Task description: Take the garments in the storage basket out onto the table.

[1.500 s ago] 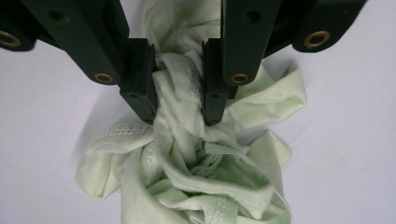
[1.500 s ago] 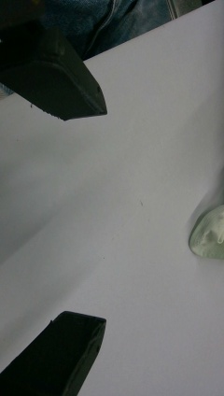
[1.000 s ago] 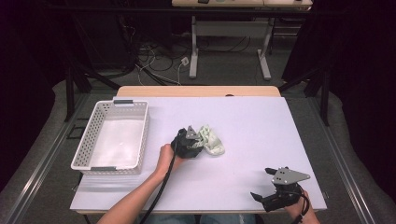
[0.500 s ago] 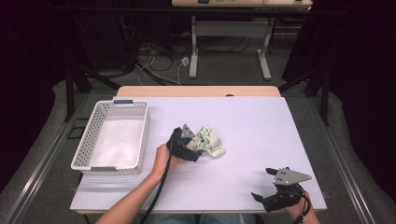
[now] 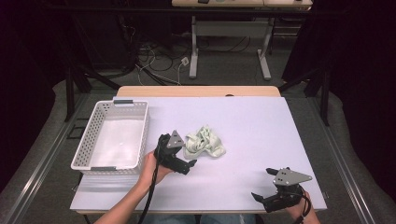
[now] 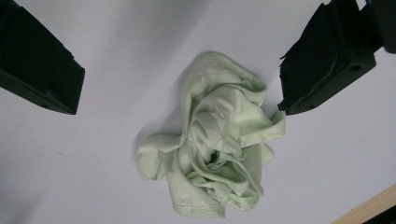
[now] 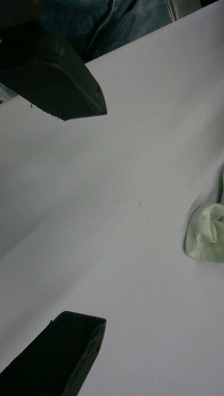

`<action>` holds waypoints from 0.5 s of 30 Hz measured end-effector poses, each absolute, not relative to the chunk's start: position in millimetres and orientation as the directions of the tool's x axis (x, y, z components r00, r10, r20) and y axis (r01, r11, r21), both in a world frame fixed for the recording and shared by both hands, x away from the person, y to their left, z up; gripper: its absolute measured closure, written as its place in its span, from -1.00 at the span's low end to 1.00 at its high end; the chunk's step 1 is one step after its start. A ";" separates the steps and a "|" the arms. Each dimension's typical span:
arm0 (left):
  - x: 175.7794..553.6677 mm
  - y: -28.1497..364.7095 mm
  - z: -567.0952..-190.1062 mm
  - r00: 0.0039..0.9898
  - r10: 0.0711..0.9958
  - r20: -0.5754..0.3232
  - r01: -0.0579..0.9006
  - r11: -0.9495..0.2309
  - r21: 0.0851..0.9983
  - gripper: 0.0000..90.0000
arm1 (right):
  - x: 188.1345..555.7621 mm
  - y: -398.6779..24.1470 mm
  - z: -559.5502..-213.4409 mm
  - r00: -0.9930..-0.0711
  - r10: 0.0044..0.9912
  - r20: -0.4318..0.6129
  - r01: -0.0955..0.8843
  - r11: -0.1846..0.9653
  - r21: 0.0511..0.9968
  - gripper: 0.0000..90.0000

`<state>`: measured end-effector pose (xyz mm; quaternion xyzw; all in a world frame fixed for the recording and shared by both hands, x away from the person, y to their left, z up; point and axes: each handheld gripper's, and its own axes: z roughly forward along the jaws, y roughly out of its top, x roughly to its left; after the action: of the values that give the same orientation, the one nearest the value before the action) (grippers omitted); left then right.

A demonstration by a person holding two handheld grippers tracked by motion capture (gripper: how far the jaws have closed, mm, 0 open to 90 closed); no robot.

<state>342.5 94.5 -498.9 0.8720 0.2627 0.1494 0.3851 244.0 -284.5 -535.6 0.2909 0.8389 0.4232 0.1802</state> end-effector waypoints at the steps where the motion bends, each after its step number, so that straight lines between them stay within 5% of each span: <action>1: 338.8 96.1 -497.5 0.818 0.572 0.064 0.337 -0.566 0.752 -1.00 | 243.5 -284.4 -535.1 -0.763 0.644 -0.060 0.337 0.475 0.813 -0.99; 15: 300.1 120.2 -492.8 0.813 0.573 0.099 0.299 -0.559 0.773 -1.00 | 243.9 -284.4 -535.8 -0.763 0.644 -0.057 0.339 0.474 0.812 -0.99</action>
<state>300.1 120.2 -492.8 0.8658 0.2519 0.1727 0.3964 243.9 -284.4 -535.8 0.2929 0.8393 0.4209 0.1807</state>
